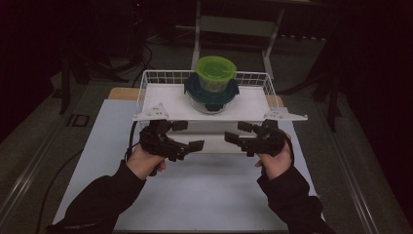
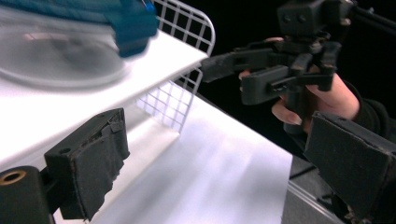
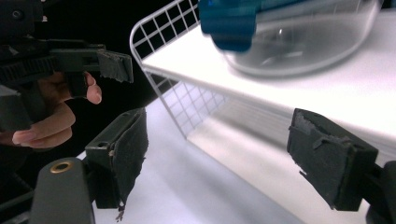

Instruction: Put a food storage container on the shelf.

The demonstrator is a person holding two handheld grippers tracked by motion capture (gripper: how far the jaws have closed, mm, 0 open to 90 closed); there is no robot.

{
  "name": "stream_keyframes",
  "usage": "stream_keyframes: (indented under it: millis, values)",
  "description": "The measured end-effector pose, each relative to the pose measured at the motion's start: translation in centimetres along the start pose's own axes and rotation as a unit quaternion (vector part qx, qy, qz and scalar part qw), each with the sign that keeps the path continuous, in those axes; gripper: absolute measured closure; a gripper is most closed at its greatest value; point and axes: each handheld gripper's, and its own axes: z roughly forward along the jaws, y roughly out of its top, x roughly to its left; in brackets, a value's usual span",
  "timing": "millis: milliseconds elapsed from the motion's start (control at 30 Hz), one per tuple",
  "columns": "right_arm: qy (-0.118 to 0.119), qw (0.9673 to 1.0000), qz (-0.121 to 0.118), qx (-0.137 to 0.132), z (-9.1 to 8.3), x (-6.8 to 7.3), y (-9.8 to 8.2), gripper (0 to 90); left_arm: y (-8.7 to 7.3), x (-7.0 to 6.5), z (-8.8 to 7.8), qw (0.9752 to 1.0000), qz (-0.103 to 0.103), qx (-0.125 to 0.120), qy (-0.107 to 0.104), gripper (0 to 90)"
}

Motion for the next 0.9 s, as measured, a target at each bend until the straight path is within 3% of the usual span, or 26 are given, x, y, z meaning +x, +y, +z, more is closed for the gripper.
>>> stream_keyframes:
  millis: [333, 700, 900]
  values:
    - [0.002, 0.9999, 0.006, 0.016, 0.0, -1.3, -4.5, 18.7, -4.3, -0.5, 0.2, 0.9999, 0.008, 0.014, -0.003, 5.4]
    - [-0.012, 0.9995, 0.01, 0.028, -1.0, -1.9, -7.9, 18.8, -8.5, -0.4, 0.6, 0.9987, 0.016, 0.048, 0.009, 5.4]
    - [-0.009, 0.9994, 0.011, 0.032, -1.3, -2.3, -9.3, 18.7, -10.0, -0.4, 0.4, 0.9985, 0.019, 0.045, 0.022, 5.1]
